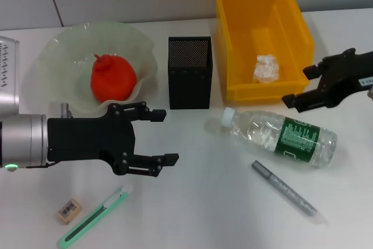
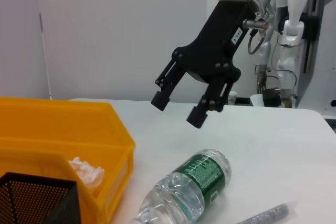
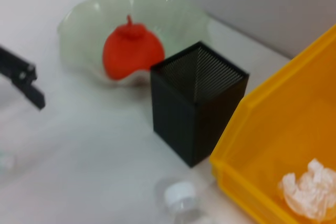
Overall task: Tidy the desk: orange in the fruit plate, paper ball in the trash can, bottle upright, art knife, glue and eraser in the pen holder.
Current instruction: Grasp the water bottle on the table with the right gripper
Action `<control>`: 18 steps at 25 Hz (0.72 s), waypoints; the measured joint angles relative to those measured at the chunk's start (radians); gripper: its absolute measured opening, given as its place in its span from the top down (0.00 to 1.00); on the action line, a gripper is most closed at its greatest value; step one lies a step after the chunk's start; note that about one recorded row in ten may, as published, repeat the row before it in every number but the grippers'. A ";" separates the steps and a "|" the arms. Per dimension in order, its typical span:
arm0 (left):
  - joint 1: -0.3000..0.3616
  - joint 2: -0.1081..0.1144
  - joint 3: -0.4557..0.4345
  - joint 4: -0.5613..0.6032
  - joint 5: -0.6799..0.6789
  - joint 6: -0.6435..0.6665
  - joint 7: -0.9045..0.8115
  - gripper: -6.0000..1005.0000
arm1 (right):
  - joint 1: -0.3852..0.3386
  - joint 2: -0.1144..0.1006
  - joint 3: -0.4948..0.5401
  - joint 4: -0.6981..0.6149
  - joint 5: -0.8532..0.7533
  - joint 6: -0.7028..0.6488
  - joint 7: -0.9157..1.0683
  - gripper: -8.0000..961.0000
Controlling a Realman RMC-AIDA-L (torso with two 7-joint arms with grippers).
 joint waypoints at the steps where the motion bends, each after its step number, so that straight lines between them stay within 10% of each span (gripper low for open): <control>1: 0.000 0.000 0.002 0.000 0.000 0.000 0.000 0.14 | 0.004 0.000 0.001 -0.001 -0.009 -0.015 -0.009 0.19; 18: -0.001 -0.001 0.019 0.000 -0.001 0.000 0.000 0.14 | 0.033 -0.002 0.006 0.040 -0.135 -0.098 -0.161 0.19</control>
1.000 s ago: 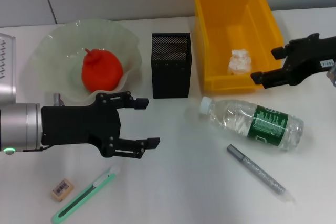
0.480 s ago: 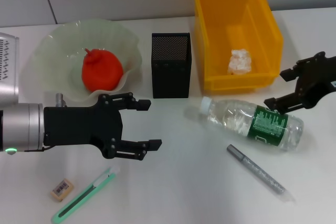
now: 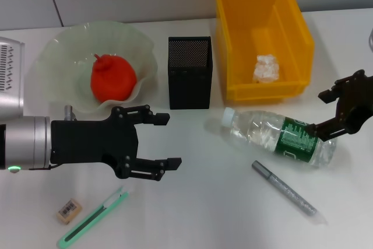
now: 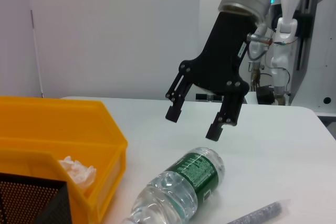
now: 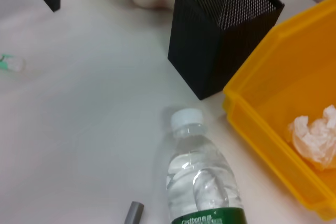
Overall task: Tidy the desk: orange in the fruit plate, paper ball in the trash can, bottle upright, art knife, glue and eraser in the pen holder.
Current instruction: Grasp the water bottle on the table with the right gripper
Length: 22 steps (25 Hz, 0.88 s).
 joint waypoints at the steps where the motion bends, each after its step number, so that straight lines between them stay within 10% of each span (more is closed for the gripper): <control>1: 0.000 0.000 0.001 0.000 -0.001 0.000 0.000 0.14 | 0.004 0.000 0.000 0.011 -0.002 0.003 0.000 0.19; 22: 0.000 0.000 0.002 -0.014 -0.006 -0.013 0.000 0.14 | 0.050 0.004 -0.011 0.179 -0.003 0.063 -0.041 0.19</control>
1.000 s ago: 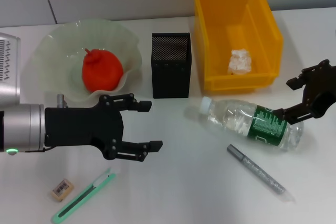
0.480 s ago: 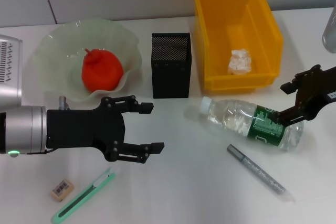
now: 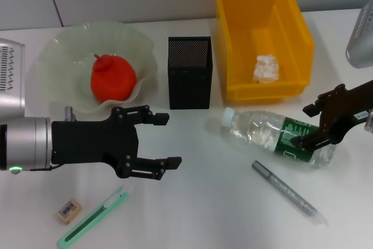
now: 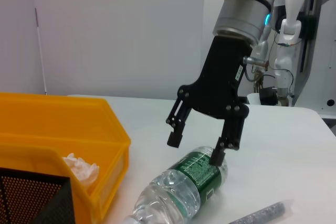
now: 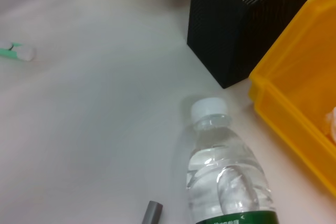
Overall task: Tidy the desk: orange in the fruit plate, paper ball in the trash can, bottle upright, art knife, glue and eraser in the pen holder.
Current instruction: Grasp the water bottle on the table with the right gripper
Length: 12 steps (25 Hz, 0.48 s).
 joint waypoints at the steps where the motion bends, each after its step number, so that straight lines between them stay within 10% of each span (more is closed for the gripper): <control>1: 0.000 0.000 0.000 0.000 0.000 0.000 0.000 0.14 | 0.002 0.000 0.000 0.009 0.000 0.003 0.000 0.19; 12: 0.000 0.000 0.000 -0.001 0.000 0.000 0.000 0.14 | 0.007 -0.002 0.001 0.077 0.000 0.050 -0.013 0.19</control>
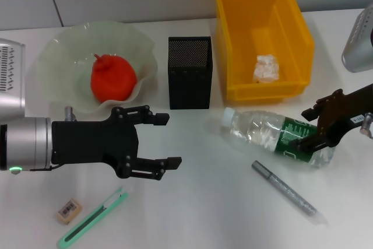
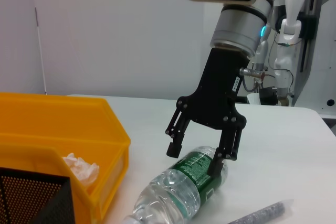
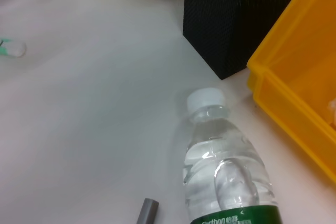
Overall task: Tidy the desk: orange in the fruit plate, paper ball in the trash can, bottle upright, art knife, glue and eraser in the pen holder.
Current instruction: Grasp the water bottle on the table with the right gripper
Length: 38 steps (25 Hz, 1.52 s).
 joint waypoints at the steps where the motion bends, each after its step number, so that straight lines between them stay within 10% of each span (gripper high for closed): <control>1: 0.000 0.000 0.000 0.000 0.000 0.000 0.000 0.14 | 0.002 0.000 0.000 0.008 0.000 0.004 0.000 0.19; 38: 0.000 0.002 0.000 -0.002 0.001 -0.001 0.000 0.14 | 0.072 0.000 -0.015 0.201 0.000 0.089 -0.012 0.19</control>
